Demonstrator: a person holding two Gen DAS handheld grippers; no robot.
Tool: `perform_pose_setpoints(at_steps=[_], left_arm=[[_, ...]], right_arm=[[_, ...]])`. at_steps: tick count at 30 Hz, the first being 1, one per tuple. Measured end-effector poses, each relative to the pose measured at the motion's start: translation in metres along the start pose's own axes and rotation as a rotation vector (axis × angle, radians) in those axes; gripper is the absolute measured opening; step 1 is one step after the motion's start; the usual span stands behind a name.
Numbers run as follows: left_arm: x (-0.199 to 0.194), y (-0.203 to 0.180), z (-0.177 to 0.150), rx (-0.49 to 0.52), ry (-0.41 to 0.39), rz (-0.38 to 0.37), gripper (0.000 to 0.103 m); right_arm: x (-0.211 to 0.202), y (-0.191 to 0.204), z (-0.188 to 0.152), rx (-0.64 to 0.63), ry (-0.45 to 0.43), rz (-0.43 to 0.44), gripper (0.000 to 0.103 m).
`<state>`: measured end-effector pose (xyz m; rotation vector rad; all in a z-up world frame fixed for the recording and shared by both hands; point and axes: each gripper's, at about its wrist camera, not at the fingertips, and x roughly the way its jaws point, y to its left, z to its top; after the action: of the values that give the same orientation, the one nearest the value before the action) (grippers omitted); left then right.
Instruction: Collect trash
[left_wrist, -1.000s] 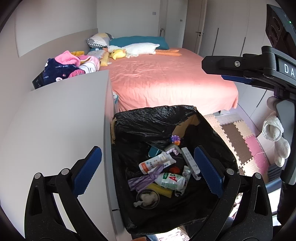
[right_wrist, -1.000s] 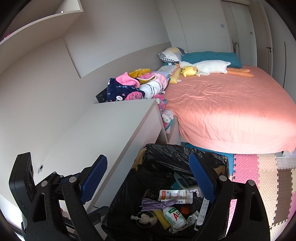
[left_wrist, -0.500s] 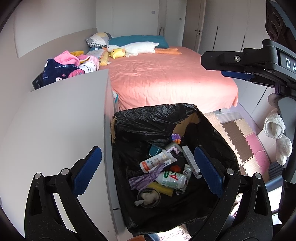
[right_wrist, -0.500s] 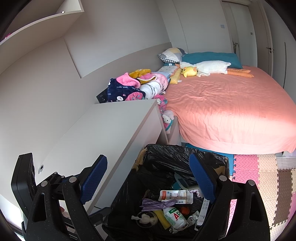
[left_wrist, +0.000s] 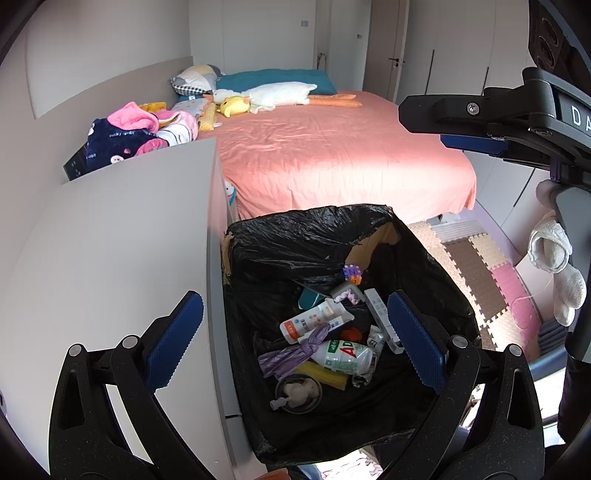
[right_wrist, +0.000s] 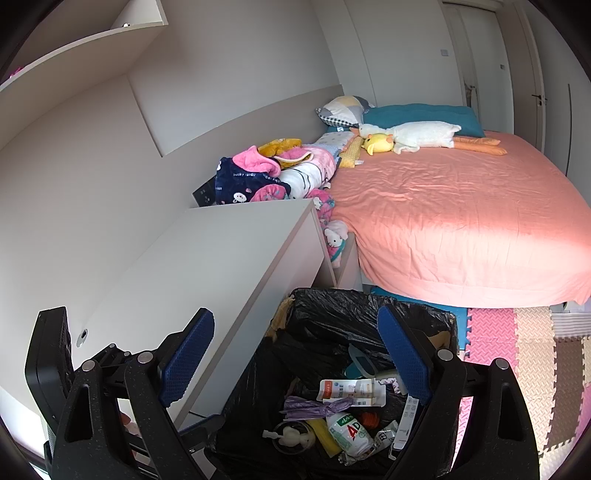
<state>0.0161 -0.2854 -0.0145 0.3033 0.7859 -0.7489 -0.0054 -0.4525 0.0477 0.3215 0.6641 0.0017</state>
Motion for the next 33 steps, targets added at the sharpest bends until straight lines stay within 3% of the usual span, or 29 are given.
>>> perform_pose_setpoints(at_steps=[13,22,26,33], left_arm=[[0.000,-0.001,0.000,0.003,0.000,-0.003,0.097],[-0.008,-0.005,-0.003,0.049,-0.044,-0.055,0.097],[-0.009,-0.009,-0.002,0.084,-0.051,-0.022,0.097],[-0.007,-0.004,-0.001,0.038,-0.043,-0.021,0.097]], right_arm=[[-0.001,0.001,0.002,-0.001,-0.002,-0.002,0.090],[-0.001,0.001,0.001,0.000,-0.002,-0.002,0.090],[-0.001,0.002,0.003,0.002,-0.002,0.001,0.090],[-0.003,0.003,0.005,-0.001,-0.003,0.002,0.090]])
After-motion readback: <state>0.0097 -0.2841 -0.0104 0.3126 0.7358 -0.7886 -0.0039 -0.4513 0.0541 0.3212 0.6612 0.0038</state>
